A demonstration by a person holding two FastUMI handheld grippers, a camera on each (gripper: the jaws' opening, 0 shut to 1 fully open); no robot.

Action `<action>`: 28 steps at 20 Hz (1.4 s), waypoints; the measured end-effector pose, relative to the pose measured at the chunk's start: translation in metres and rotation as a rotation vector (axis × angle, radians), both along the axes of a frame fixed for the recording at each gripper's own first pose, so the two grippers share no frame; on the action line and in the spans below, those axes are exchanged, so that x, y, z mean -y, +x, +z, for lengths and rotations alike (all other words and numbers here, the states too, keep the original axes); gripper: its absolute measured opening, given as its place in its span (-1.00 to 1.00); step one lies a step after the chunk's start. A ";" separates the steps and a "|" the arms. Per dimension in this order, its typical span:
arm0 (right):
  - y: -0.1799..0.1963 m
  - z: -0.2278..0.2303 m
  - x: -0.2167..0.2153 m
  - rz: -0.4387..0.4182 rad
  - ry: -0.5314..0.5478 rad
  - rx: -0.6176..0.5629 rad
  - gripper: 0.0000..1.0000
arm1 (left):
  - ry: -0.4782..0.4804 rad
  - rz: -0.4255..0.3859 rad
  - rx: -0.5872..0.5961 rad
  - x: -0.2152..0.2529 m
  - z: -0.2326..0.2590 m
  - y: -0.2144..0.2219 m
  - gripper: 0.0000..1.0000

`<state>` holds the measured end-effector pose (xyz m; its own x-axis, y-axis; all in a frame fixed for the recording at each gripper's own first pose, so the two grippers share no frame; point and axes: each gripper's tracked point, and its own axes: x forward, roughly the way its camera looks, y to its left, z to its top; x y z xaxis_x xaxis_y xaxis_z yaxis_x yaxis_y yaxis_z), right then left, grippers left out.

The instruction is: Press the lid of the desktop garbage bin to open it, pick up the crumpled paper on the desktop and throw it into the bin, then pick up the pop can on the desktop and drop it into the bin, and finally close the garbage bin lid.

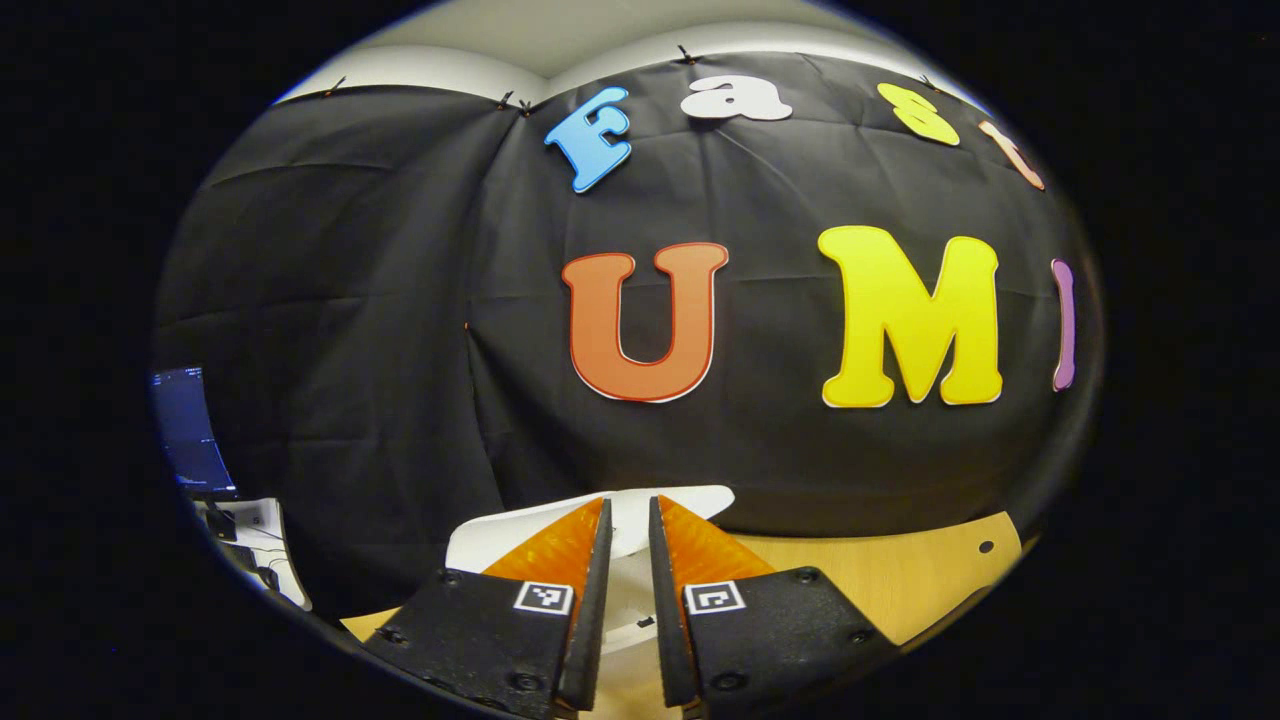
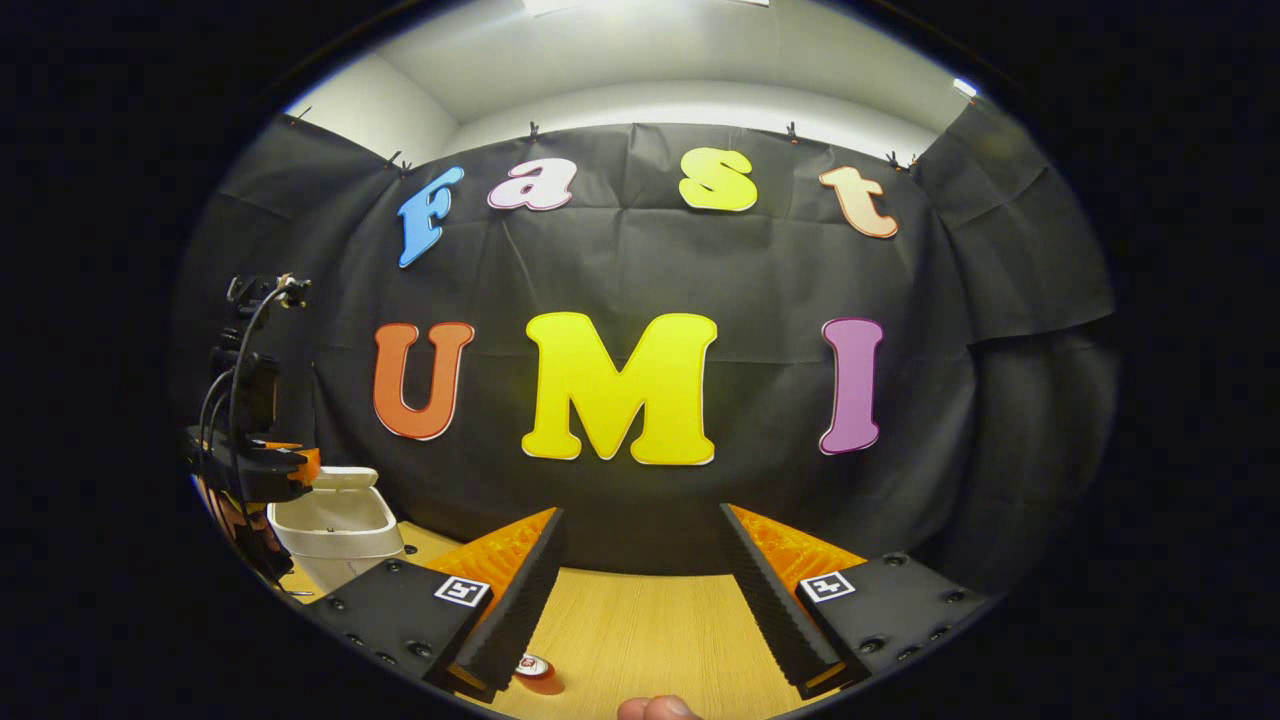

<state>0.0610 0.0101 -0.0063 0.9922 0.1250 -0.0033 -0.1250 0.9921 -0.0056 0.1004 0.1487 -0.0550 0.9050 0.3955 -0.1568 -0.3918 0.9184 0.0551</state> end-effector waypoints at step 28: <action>-0.010 -0.121 0.056 0.049 0.008 -0.231 0.93 | -0.010 -0.354 0.052 0.146 0.003 -0.073 0.98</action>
